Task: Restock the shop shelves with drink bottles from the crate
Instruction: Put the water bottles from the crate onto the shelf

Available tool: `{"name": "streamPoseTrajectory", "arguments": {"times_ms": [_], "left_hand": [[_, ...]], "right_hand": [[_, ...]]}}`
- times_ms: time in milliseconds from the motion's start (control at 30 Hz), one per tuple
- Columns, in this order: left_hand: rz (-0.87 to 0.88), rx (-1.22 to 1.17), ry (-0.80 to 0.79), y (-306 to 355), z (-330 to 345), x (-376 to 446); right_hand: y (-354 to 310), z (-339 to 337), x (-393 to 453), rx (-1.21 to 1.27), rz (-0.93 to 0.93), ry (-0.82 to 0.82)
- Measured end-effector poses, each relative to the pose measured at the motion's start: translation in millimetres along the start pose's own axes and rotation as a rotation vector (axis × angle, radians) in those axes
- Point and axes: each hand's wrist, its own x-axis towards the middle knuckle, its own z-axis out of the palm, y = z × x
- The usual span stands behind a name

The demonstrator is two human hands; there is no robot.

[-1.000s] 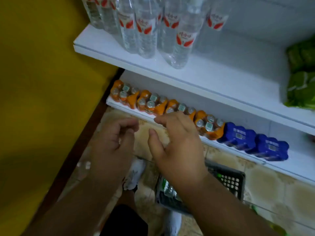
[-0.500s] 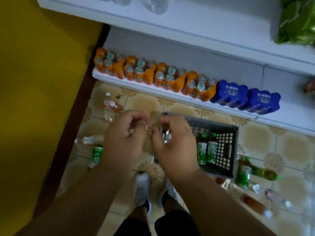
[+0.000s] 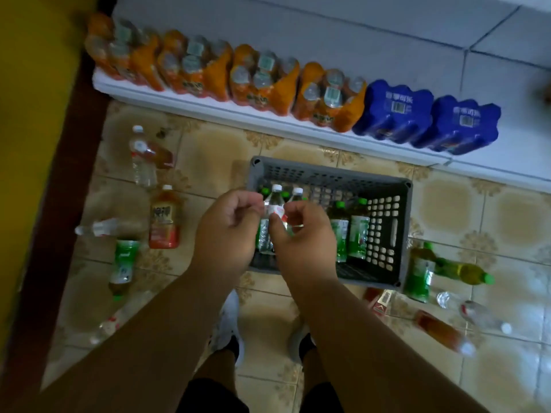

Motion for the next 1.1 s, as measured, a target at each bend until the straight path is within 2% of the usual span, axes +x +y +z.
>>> {"name": "streamPoseTrajectory", "arguments": {"times_ms": [100,233,433,533,700,833,900,1000,1100], "left_hand": [[-0.106,0.044,-0.032,-47,56,20],[-0.219,0.107,-0.116,-117,123,50],[-0.373,0.306,-0.031,-208,172,111],[-0.480,0.284,0.041,-244,181,144],[-0.573,0.385,0.004,-279,197,170],[-0.537,0.251,-0.024,-275,191,172],[-0.574,0.173,-0.076,-256,180,157],[-0.593,0.057,-0.186,-201,156,125],[-0.604,-0.084,-0.176,-134,126,94]], "right_hand": [[70,3,33,-0.070,0.170,-0.079],[165,26,81,-0.242,0.253,-0.258],[261,78,141,-0.340,0.453,-0.399],[282,104,165,-0.263,0.510,-0.412],[311,129,188,-0.198,0.493,-0.317],[312,109,194,0.127,0.503,-0.323],[297,91,183,0.275,0.503,-0.313],[251,58,154,0.440,0.459,-0.323],[188,23,121,0.548,0.415,-0.306]]}}
